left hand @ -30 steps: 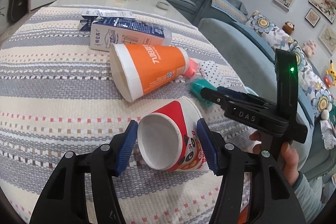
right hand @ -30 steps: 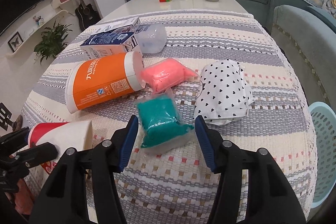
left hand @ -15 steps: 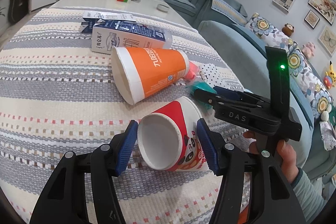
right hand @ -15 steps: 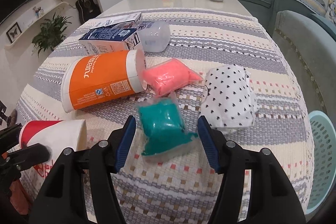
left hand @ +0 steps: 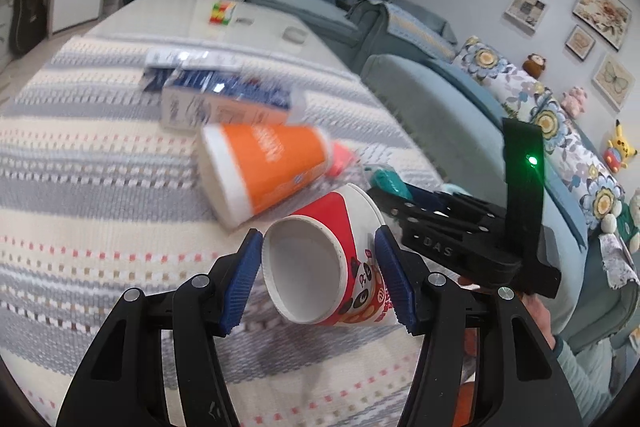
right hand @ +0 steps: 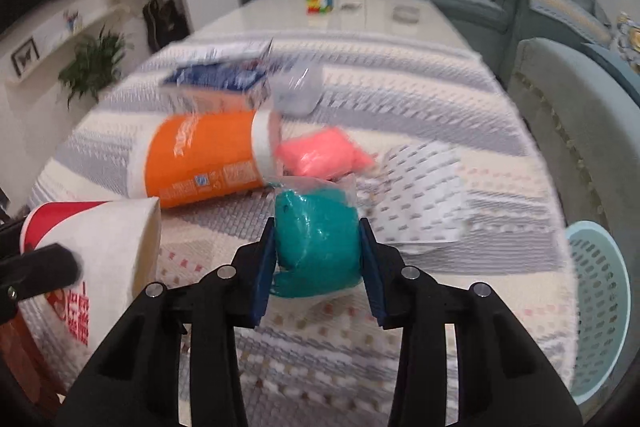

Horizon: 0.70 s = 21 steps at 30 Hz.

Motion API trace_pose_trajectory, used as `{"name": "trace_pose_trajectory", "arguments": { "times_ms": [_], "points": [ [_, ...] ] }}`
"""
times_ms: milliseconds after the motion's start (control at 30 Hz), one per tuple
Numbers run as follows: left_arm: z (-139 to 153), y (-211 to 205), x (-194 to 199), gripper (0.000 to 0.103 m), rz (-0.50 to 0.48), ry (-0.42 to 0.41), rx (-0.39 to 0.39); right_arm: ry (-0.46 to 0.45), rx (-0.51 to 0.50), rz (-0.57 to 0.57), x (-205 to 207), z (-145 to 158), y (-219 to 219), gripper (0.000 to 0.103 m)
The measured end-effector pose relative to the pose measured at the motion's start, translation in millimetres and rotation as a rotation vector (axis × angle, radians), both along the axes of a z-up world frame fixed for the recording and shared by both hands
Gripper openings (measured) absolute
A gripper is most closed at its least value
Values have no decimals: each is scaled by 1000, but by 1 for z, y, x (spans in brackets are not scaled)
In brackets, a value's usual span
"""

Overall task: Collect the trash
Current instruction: 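Grasp the red-white paper cup with the left tool while the right tool grasps the teal packet, then carry both items over the wastebasket and open both tools to drop them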

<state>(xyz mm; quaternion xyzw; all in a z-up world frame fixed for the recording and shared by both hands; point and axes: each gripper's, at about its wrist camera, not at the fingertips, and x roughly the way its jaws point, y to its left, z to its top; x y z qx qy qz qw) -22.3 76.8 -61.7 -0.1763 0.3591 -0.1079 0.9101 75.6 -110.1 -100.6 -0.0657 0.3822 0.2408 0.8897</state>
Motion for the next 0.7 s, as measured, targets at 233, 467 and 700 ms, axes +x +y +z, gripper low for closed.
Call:
{"name": "trace_pose_trajectory", "arguments": {
  "times_ms": [233,467,700],
  "points": [
    [45,-46,14,56,-80,-106,16,-135,52,-134,-14,62,-75,36],
    [72,-122,51,56,-204,-173,32,-186,72,-321,-19,87,-175,36],
    [71,-209,91,56,-330,-178,81,-124,99,-505,-15,62,-262,36]
  ]
}}
